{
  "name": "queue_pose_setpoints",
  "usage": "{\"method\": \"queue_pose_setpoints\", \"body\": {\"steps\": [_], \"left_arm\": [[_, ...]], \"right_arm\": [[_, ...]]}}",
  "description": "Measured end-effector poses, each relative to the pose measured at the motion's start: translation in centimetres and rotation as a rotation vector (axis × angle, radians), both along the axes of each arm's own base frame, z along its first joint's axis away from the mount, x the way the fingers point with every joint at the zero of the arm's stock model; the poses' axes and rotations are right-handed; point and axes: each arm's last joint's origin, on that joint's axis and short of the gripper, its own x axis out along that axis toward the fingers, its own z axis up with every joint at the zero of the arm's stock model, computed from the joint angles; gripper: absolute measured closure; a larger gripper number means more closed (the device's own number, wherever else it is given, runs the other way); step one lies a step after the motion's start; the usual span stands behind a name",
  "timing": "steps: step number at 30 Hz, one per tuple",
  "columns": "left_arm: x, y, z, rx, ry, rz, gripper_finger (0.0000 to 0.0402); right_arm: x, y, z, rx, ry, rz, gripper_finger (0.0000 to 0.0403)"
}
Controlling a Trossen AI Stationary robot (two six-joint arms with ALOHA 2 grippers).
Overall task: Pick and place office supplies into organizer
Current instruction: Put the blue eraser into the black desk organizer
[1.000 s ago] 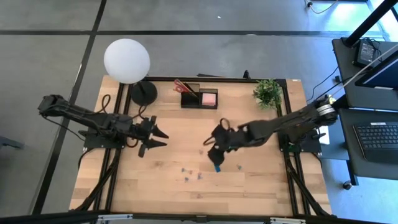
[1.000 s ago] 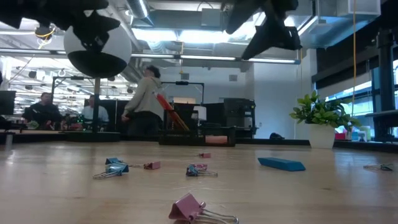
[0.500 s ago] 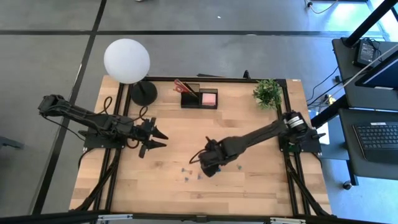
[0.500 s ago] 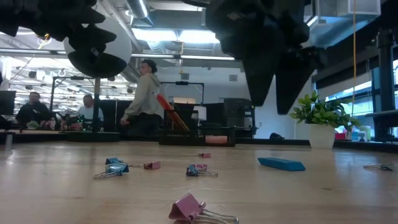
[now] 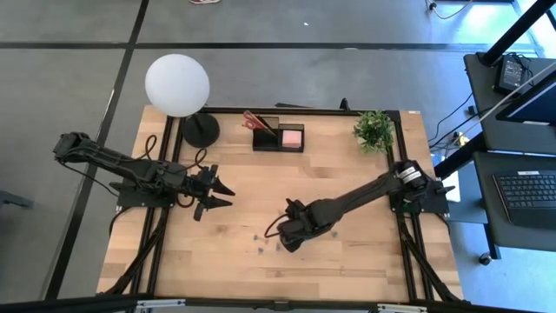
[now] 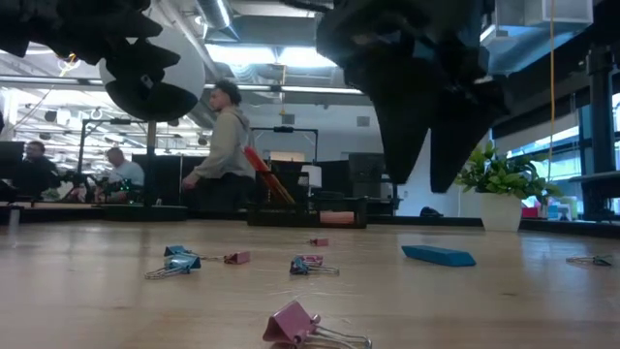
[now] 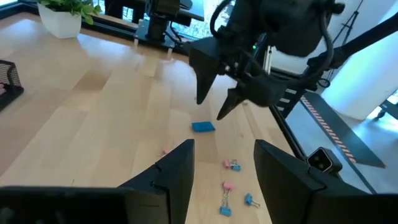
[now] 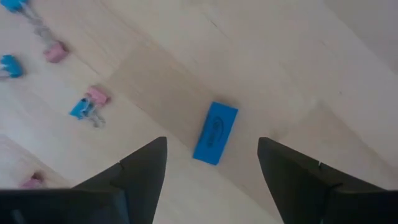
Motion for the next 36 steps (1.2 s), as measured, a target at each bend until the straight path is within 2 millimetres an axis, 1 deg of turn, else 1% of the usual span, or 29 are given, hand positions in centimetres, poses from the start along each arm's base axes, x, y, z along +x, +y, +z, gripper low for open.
{"method": "queue_pose_setpoints", "body": {"steps": [3, 10, 12, 18, 22, 32, 36], "left_arm": [[0.0, 0.0, 0.0, 0.0, 0.0, 0.0, 0.0242], [0.0, 0.0, 0.0, 0.001, 0.002, 0.0, 0.0242], [0.0, 0.0, 0.0, 0.001, 0.001, 0.001, 0.0242], [0.0, 0.0, 0.0, 0.001, 0.002, 0.001, 0.0242], [0.0, 0.0, 0.0, 0.001, 0.002, 0.001, 0.0242], [0.0, 0.0, 0.0, 0.002, 0.001, 0.002, 0.0242], [0.0, 0.0, 0.0, 0.004, 0.001, 0.002, 0.0242]], "right_arm": [[0.4, 0.2, -1.0, 0.002, 0.003, -0.002, 0.0147], [1.0, 0.6, -4.1, 0.03, 0.08, -0.001, 0.0147], [1.0, 0.7, -4.7, 0.048, 0.103, -0.003, 0.0147], [1.1, 0.8, -5.3, 0.083, 0.133, -0.016, 0.0156], [1.1, 0.8, -5.3, 0.083, 0.14, -0.017, 0.0184], [1.0, 0.7, -5.5, 0.058, 0.142, -0.017, 0.0287], [1.0, 0.7, -5.5, 0.055, 0.142, -0.017, 0.0319]]}}
